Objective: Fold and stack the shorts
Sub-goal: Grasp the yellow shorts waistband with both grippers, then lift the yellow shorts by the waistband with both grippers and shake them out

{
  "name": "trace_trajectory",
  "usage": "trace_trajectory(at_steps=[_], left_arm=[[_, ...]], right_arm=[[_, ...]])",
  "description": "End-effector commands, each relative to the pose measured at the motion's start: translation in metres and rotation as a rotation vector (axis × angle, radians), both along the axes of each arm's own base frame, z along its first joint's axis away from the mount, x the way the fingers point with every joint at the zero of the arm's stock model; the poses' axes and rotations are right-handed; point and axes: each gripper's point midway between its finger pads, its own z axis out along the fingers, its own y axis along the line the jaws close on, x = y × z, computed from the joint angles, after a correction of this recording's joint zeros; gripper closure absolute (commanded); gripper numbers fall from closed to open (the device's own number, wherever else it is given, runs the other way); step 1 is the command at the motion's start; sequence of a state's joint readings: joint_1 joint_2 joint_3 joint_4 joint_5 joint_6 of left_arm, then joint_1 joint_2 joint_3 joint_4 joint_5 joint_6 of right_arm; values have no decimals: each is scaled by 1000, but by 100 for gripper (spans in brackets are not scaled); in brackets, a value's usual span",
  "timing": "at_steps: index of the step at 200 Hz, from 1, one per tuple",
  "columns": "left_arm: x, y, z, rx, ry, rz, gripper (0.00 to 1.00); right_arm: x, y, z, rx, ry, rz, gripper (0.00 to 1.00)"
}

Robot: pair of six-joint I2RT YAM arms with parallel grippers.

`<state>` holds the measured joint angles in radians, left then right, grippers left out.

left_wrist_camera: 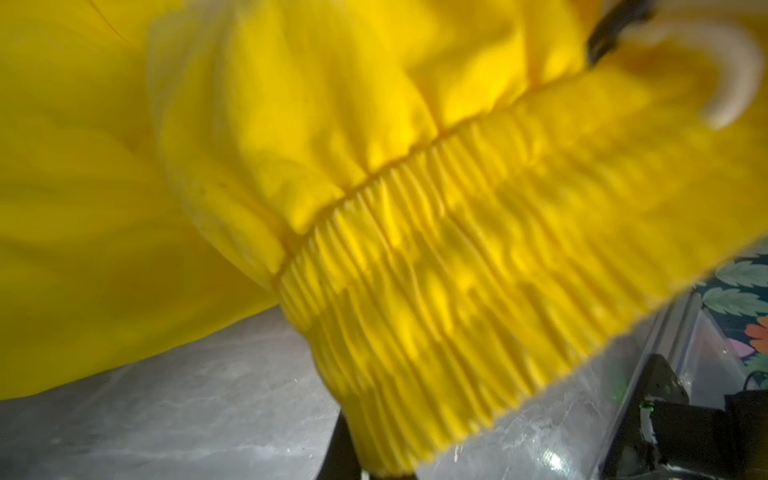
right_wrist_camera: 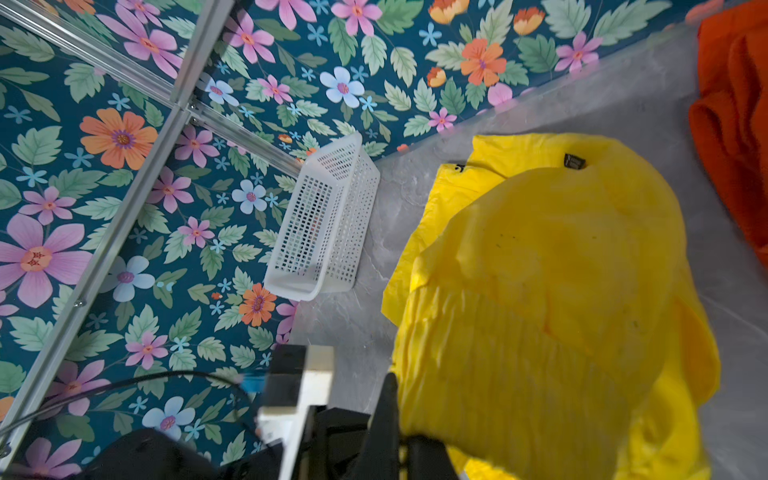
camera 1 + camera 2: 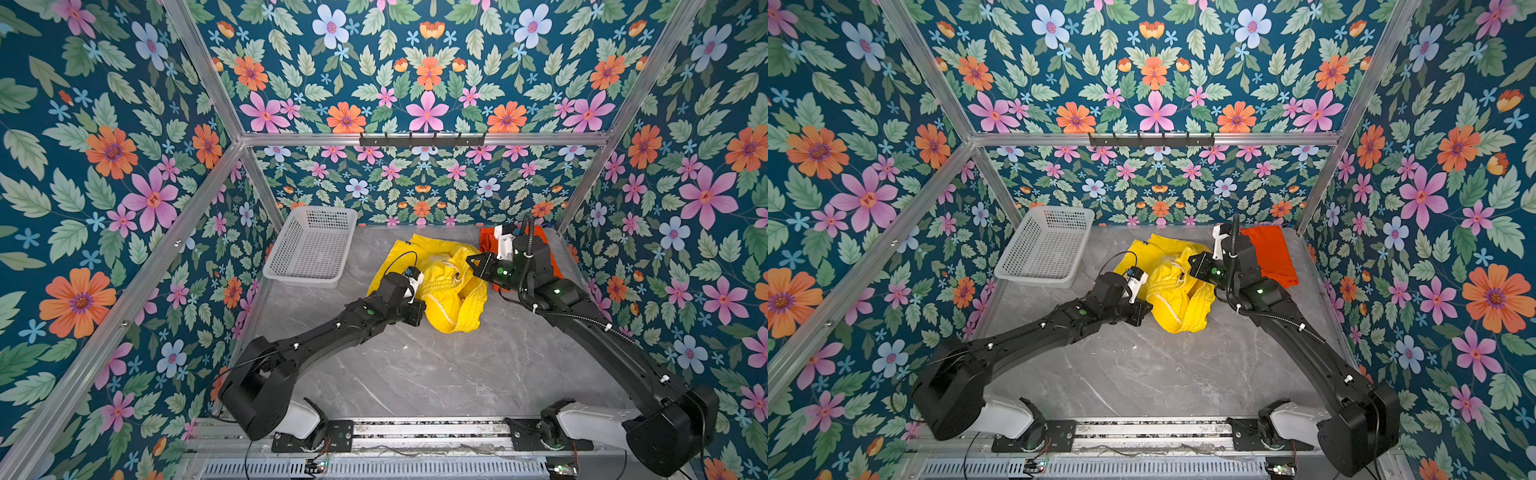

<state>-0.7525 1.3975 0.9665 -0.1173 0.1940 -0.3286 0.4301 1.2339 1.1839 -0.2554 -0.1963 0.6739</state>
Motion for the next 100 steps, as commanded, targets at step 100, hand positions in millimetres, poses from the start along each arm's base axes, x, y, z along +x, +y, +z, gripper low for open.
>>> trace_trajectory(at_steps=[100], left_arm=[[-4, 208, 285, 579, -562, 538, 100]], right_arm=[[-1, 101, 124, 233, -210, 284, 100]])
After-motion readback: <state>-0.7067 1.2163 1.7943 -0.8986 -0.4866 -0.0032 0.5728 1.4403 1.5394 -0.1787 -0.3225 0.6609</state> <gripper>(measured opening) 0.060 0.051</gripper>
